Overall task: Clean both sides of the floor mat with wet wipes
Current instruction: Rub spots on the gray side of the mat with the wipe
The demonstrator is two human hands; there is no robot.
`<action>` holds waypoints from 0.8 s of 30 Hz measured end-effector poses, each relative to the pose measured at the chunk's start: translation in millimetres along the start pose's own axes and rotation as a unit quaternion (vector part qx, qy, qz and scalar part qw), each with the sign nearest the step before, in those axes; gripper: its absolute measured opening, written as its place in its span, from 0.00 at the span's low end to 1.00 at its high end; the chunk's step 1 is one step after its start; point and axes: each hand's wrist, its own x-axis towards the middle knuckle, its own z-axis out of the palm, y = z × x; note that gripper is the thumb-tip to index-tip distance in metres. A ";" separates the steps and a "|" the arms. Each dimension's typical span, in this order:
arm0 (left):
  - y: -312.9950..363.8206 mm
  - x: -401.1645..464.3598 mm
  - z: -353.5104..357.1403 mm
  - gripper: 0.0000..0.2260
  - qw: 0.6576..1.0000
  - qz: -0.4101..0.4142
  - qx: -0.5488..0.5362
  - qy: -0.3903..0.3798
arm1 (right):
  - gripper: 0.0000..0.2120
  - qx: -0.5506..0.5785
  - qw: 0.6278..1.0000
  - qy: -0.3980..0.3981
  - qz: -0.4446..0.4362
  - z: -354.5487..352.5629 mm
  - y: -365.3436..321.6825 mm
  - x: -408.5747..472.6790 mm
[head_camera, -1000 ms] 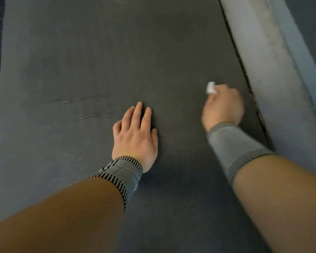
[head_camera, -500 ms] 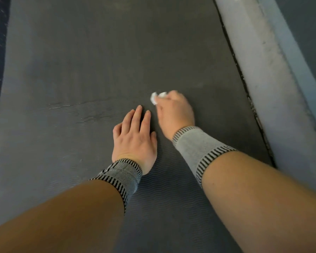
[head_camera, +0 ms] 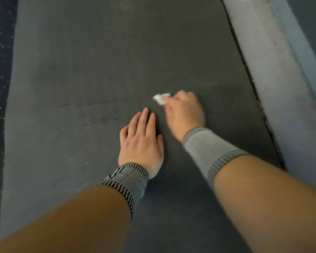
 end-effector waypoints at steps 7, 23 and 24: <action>-0.9 0.1 0.5 0.29 1.000 0.001 -0.008 0.010 | 0.15 0.041 0.995 0.040 0.078 10.6 -14.9 -8.6; -127.6 -46.3 -8.3 0.28 0.991 -0.127 0.017 0.026 | 0.18 -0.019 0.994 0.038 0.103 37.7 -88.5 -15.3; -126.8 -48.4 -8.6 0.28 0.991 -0.127 0.017 0.023 | 0.18 -0.014 0.999 0.005 0.043 46.1 -119.0 -21.9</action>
